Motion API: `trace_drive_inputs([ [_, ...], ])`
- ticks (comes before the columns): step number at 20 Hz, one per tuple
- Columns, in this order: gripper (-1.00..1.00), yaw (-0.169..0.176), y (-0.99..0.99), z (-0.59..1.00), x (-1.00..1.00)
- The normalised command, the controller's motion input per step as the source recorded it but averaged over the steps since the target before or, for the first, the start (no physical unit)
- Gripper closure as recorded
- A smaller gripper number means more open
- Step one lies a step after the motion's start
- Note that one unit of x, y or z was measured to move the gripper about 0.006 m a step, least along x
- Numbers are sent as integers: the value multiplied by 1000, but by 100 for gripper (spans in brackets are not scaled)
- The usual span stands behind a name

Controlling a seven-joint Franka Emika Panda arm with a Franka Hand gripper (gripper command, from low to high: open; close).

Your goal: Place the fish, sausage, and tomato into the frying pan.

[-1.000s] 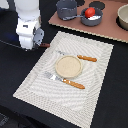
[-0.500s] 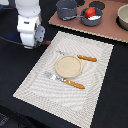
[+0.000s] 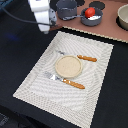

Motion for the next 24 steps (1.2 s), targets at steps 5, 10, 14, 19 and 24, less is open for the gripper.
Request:
trace_drive_inputs([
  [5,100,0,499,1000,1000],
  [10,100,0,502,1000,1000],
  [14,100,0,521,957,1000],
  [19,100,0,563,644,1000],
  [24,100,0,538,186,971],
])
